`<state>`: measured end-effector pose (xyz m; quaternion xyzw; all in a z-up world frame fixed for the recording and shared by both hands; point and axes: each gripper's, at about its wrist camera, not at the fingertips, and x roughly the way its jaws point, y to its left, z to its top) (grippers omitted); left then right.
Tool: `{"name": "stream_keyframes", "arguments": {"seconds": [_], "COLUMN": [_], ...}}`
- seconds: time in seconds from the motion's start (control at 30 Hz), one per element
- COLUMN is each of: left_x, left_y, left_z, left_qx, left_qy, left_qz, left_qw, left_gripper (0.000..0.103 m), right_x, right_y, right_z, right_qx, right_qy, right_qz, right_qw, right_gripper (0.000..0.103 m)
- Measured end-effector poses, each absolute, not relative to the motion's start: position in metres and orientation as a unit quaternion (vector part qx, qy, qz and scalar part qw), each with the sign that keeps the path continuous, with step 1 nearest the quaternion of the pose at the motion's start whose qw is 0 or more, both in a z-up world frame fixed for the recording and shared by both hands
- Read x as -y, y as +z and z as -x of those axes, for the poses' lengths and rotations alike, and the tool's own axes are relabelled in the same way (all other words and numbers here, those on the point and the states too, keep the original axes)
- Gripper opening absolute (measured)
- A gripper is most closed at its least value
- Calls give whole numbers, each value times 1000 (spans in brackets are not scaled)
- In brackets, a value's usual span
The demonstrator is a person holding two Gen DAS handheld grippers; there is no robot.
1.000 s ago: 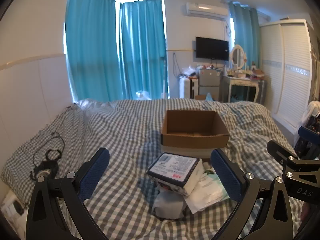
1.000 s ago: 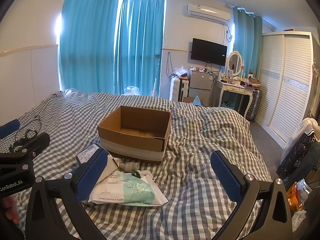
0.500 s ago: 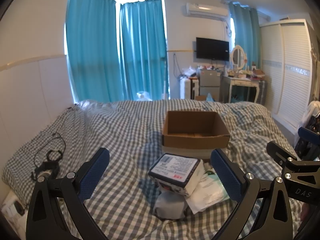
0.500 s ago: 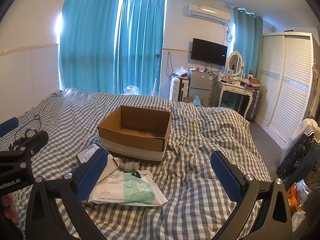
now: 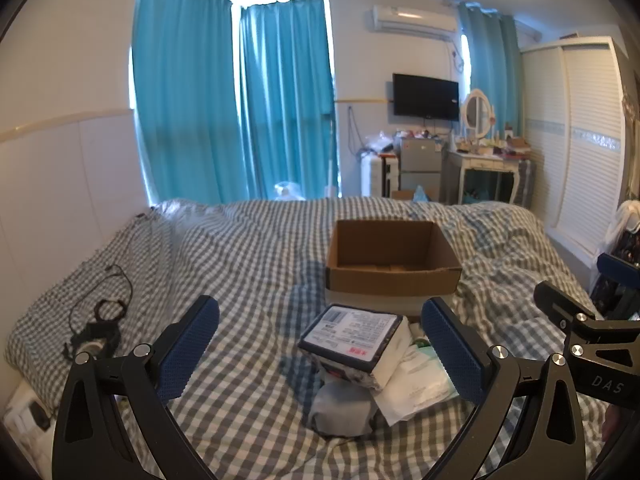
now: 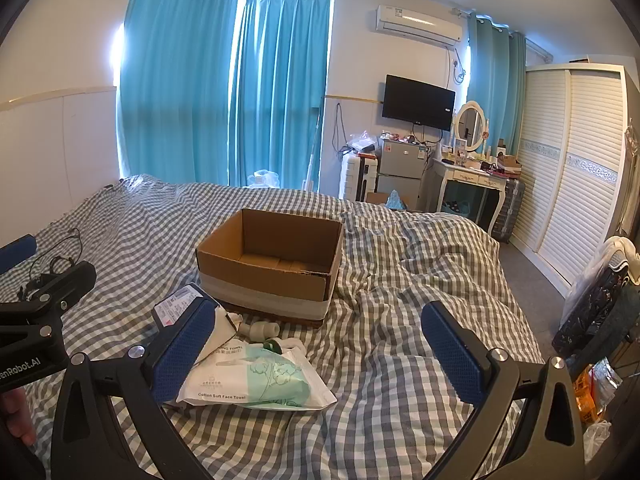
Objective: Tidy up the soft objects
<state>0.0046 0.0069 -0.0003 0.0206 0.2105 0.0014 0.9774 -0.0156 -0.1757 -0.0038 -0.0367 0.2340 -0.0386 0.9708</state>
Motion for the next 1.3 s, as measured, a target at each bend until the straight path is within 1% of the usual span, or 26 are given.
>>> {"name": "stream_keyframes", "arguments": {"seconds": [1.3], "left_x": [-7], "left_y": [-1], "left_z": [-6], "left_qx": [-208], "left_qy": [-6], "left_qz": [-26], "left_qw": [978], "left_gripper": [103], "right_x": [177], "right_y": [-5], "right_z": [16], "right_qx": [-233], "right_qy": [-32], "right_qz": [37], "right_qw": [971], "right_gripper": [103]}}
